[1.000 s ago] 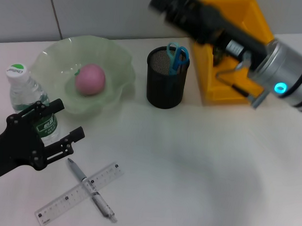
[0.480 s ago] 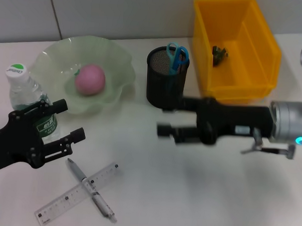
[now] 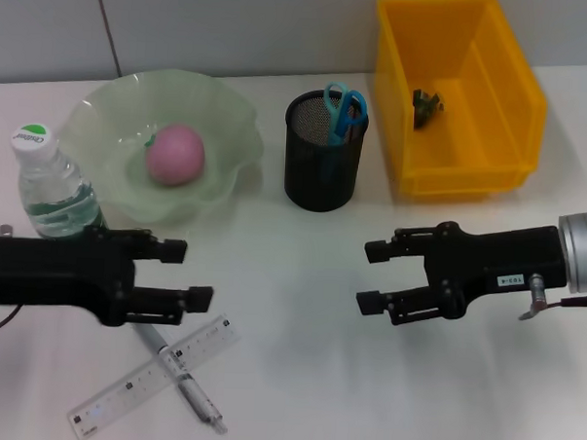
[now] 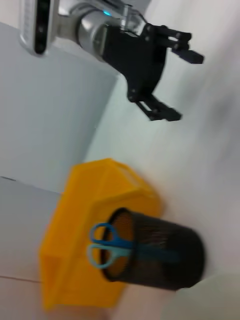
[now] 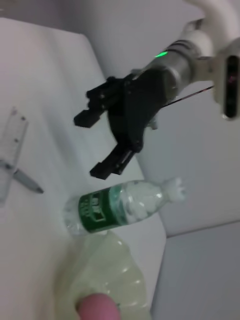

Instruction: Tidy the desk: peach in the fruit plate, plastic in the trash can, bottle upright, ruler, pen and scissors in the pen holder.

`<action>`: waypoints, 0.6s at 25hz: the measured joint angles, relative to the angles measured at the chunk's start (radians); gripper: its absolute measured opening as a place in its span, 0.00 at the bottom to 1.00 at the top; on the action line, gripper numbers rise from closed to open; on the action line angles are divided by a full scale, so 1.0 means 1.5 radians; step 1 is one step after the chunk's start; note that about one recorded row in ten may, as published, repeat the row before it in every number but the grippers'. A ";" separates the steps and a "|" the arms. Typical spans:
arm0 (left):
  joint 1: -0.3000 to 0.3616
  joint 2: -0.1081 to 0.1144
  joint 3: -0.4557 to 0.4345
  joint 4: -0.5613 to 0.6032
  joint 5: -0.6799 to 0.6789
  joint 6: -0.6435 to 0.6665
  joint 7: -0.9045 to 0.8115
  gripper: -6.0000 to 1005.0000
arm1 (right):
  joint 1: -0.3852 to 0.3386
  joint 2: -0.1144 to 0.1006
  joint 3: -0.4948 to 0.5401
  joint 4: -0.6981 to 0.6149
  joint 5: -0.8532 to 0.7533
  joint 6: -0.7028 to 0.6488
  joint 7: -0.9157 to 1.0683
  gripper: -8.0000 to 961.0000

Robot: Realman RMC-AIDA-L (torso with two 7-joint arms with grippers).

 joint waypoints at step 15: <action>-0.091 -0.001 0.185 0.132 0.222 -0.004 -0.295 0.76 | 0.016 0.002 0.010 -0.050 -0.086 0.001 0.067 0.82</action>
